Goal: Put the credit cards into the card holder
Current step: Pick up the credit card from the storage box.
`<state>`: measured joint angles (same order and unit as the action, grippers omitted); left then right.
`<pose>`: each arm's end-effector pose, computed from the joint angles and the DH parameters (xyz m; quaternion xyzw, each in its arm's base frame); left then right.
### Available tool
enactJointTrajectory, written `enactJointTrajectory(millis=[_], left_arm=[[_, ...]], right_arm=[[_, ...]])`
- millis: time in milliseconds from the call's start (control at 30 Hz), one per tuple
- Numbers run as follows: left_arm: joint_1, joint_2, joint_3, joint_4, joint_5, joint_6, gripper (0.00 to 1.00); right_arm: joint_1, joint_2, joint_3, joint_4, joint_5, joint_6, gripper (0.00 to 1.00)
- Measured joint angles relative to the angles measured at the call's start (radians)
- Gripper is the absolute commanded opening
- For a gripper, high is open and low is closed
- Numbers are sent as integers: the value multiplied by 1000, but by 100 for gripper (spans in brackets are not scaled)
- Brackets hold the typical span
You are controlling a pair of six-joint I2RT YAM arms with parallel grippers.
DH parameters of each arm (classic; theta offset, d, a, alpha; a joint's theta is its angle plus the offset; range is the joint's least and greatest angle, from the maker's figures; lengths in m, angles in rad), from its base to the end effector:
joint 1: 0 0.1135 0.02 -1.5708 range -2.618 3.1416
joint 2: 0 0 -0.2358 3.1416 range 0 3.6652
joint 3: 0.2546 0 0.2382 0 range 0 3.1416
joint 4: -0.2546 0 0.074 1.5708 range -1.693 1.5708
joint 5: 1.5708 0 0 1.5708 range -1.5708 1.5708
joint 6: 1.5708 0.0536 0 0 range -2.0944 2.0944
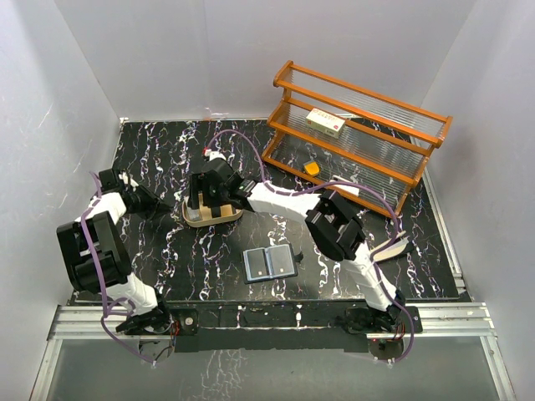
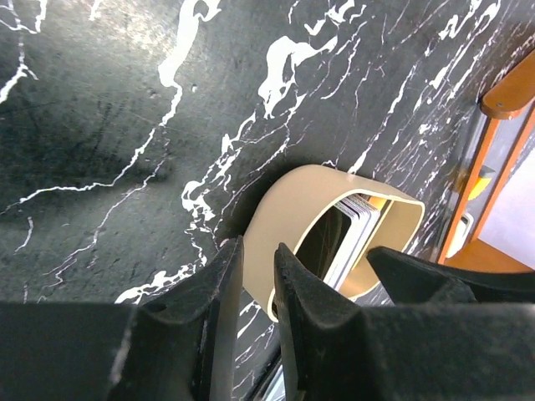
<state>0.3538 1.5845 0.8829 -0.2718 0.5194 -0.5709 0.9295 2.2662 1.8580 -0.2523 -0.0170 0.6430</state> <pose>0.2961 0.0810 0.1467 -0.3444 0.8604 -0.2748 0.2561 0.3027 0.4070 0.1798 -0.1319 0.8884 0.3165 0.3052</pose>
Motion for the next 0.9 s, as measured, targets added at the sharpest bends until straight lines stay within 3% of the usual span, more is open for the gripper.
enactJointTrajectory(millis=[900], left_arm=[[0, 140, -20, 21, 132, -2, 18]], right_arm=[[0, 91, 70, 47, -151, -5, 72]])
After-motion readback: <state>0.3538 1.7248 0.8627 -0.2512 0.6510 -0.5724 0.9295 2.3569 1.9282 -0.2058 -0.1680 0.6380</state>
